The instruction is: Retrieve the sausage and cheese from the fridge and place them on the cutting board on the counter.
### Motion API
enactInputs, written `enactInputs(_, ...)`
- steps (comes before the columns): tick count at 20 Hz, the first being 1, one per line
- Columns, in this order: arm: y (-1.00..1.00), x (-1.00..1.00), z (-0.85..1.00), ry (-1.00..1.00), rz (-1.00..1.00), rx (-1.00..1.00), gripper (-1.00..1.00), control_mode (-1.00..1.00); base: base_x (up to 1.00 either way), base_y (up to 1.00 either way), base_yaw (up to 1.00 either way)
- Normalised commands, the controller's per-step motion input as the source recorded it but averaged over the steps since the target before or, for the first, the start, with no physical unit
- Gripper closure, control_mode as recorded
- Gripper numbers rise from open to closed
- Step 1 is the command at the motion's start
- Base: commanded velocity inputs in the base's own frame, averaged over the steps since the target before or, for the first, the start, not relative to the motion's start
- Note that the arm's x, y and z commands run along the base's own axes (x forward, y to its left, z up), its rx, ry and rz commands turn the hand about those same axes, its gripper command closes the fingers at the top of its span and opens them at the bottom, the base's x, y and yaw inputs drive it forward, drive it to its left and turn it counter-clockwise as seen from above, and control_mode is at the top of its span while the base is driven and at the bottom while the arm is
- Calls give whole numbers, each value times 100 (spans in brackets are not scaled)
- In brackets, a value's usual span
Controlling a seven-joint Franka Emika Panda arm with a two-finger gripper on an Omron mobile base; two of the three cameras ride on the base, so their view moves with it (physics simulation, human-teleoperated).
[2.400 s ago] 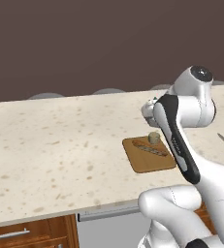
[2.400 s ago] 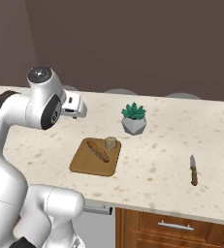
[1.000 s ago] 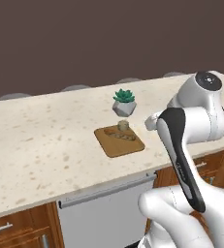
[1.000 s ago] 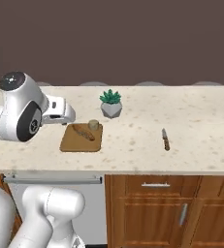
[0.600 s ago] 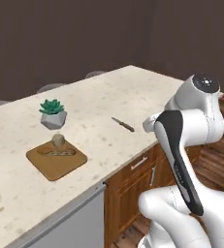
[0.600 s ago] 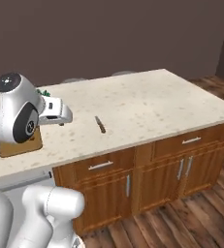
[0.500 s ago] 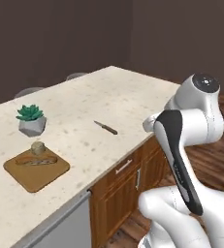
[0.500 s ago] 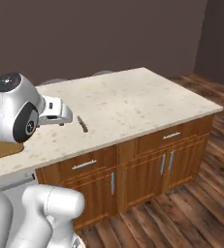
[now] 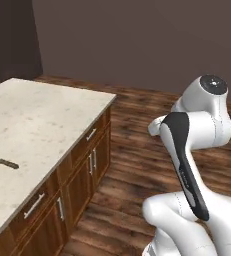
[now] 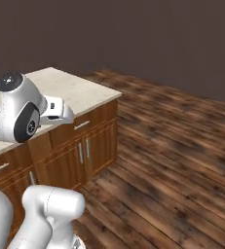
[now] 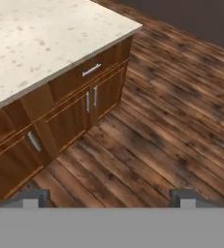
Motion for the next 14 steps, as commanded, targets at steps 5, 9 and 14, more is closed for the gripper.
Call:
enactInputs(5,0,0,0,0,0,0,-100,100,77,-86,-46)
enactInputs(9,0,0,0,0,0,0,-100,100,85,-72,-47)
enactInputs(14,0,0,0,0,0,0,-100,100,98,-41,-47)
